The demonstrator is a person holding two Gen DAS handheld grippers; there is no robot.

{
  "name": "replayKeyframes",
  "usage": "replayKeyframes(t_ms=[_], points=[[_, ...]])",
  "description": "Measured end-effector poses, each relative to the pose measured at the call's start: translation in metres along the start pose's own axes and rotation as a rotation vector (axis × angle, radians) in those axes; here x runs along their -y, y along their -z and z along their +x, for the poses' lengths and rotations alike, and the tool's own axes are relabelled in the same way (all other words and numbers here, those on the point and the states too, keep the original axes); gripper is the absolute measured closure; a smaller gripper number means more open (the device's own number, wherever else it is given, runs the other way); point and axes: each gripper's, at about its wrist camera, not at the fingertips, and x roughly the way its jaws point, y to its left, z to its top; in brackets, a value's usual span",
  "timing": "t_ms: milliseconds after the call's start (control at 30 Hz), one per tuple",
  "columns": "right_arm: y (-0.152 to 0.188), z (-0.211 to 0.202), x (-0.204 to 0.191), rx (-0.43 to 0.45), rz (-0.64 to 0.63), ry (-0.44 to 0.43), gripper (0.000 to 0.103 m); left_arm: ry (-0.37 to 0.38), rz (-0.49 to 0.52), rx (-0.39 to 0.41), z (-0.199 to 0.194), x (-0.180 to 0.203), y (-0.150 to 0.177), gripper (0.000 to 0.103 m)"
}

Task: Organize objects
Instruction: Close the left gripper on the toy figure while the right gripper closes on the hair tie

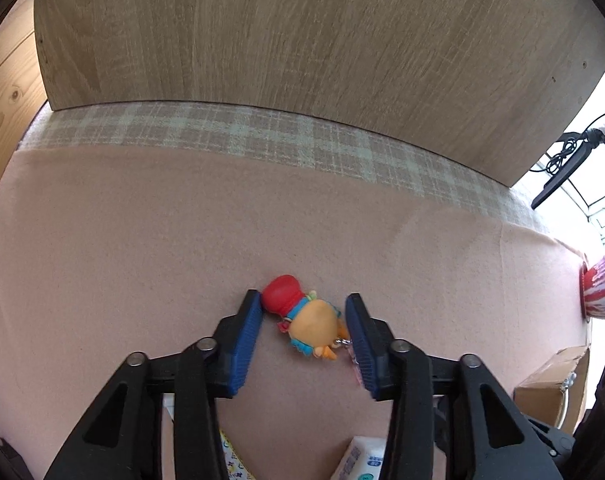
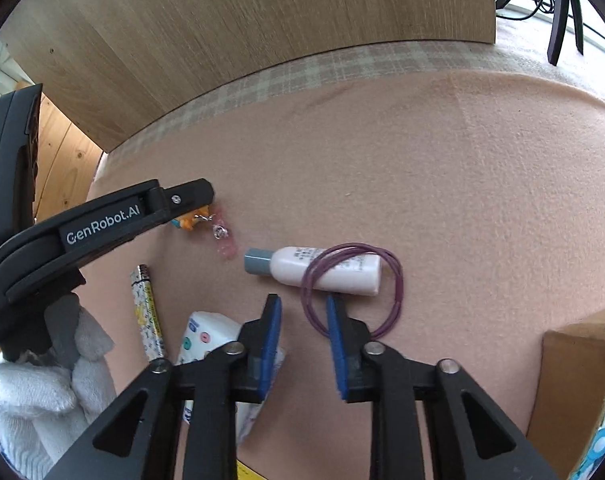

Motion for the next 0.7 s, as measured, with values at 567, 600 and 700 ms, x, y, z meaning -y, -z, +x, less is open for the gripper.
replayKeyframes(t_ms=[567,600,700], points=[[0.029,-0.016,0.037,0.025,0.085,-0.065,0.1,0.085,-0.008,-0.001,-0.001,-0.007,0.01,0.075],[0.03,-0.018,0.038,0.03,0.093,-0.068,0.1,0.084,-0.003,0.001,-0.003,-0.007,0.011,0.076],[0.036,-0.025,0.045,0.042,0.119,-0.088,0.1,0.088,-0.003,0.001,-0.007,-0.009,0.014,0.076]])
